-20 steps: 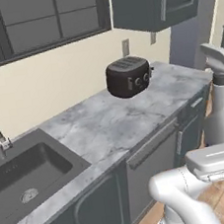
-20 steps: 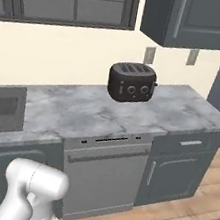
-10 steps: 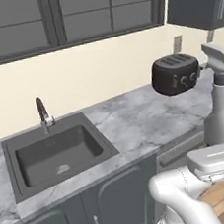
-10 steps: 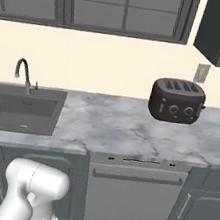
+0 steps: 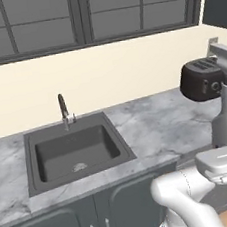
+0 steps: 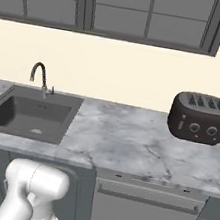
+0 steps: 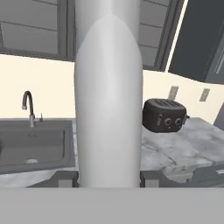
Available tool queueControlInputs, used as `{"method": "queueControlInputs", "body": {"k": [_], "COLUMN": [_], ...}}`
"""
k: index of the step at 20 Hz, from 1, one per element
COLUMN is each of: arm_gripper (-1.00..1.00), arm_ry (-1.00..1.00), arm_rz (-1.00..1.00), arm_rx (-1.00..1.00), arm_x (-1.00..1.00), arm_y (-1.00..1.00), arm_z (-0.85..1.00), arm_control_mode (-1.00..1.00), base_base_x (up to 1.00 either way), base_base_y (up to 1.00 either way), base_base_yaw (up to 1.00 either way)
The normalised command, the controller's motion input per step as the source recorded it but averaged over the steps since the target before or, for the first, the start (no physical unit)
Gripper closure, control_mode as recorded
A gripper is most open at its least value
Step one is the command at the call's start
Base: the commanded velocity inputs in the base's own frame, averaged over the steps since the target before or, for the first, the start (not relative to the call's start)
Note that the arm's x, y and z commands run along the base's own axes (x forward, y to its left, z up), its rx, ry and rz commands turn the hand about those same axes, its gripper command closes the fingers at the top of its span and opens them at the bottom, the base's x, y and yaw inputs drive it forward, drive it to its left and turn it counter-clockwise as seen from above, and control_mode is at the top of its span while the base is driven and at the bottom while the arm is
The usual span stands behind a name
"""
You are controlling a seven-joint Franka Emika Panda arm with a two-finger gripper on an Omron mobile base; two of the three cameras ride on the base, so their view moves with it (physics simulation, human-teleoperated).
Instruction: Locate and retrieve the spray and dish brush from the cabinet. Place them next to the sink.
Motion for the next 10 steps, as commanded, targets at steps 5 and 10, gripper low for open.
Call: {"method": "queueControlInputs", "body": {"k": [5, 10], "arm_gripper": [1.0, 1.0], "arm_ry": [0.0, 0.0], "arm_rz": [0.0, 0.0], "arm_rx": [0.0, 0.0], "arm_x": [0.0, 0.0], "arm_y": [0.0, 0.0], "arm_z": [0.0, 0.0], "arm_control_mode": [1.0, 1.0], "base_base_x": [0.56, 0.59], "base_base_y": [-0.41, -0.48], "base_base_yaw": [0.12, 0.15]}}
